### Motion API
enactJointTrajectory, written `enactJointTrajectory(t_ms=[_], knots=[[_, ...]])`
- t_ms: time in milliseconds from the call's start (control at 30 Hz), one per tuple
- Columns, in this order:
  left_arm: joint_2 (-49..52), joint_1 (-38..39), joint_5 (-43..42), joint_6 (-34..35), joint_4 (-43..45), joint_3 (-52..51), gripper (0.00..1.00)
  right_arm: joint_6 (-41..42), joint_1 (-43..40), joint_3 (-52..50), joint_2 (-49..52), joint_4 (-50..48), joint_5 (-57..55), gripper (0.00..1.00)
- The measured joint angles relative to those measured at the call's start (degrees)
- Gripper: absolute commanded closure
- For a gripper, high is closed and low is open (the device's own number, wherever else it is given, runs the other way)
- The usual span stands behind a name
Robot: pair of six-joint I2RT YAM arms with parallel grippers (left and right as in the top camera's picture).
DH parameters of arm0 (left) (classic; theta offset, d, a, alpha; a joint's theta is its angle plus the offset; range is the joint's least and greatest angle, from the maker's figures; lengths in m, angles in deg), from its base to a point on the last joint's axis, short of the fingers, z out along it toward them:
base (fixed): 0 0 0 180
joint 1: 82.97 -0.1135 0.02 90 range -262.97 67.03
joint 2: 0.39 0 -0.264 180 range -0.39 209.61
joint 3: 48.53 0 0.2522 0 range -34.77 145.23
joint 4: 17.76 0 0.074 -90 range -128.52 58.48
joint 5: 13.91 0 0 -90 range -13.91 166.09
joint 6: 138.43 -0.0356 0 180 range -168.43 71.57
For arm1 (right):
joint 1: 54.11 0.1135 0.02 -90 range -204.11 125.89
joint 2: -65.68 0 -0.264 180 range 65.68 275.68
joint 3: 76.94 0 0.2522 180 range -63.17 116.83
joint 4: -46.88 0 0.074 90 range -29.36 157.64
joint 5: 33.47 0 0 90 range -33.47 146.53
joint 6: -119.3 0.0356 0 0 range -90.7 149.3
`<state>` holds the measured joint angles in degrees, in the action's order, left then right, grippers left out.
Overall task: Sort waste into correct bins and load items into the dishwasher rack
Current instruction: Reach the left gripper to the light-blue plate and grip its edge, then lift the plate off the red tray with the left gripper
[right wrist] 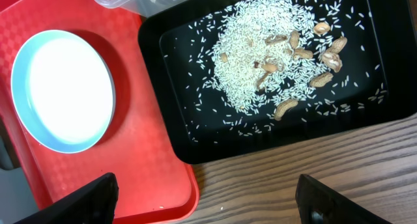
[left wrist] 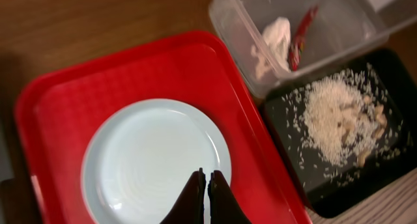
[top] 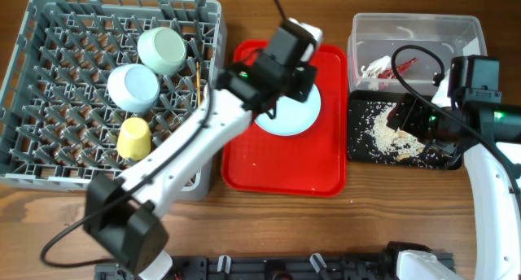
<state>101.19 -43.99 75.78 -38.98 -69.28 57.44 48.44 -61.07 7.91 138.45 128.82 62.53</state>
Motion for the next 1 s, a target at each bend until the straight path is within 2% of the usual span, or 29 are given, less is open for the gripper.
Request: enactJointTrajectory(t_ms=[167, 200, 233, 300, 400, 467, 533, 767, 1000], knots=[[-4.42, -6.25, -2.69, 2.23, -0.11, 0.02, 0.96, 0.0, 0.0, 0.0, 0.0, 0.0, 0.0, 0.12], [-4.66, -6.73, -3.21, 2.38, -0.48, 0.02, 0.78, -0.02, 0.0, 0.0, 0.0, 0.0, 0.0, 0.12], [-4.68, -6.8, -3.72, 2.45, -0.83, 0.02, 0.71, 0.0, 0.0, 0.0, 0.0, 0.0, 0.0, 0.12], [-4.42, -6.03, -4.28, 1.9, -1.09, 0.02, 0.71, 0.0, 0.0, 0.0, 0.0, 0.0, 0.0, 0.12], [-2.05, -3.34, -4.92, -0.57, -1.07, 0.02, 0.61, 0.0, 0.0, 0.0, 0.0, 0.17, -0.02, 0.11], [0.66, -1.7, -5.14, -2.64, -0.87, 0.02, 0.61, 0.59, 0.0, 0.0, 0.0, 1.38, -1.55, 0.07], [3.52, -0.24, -5.11, -4.24, -0.61, 0.0, 0.55, 2.97, 0.0, 0.0, 0.0, 2.6, -4.28, 0.07], [14.58, 5.38, -2.93, -11.65, 0.87, 0.0, 0.56, 8.13, -1.9, 0.0, 0.0, 2.97, -7.39, 0.03], [23.52, 9.73, 4.09, -14.1, 0.9, 0.0, 0.61, 8.52, -3.39, 0.0, 0.0, 3.02, -7.58, 0.02]])
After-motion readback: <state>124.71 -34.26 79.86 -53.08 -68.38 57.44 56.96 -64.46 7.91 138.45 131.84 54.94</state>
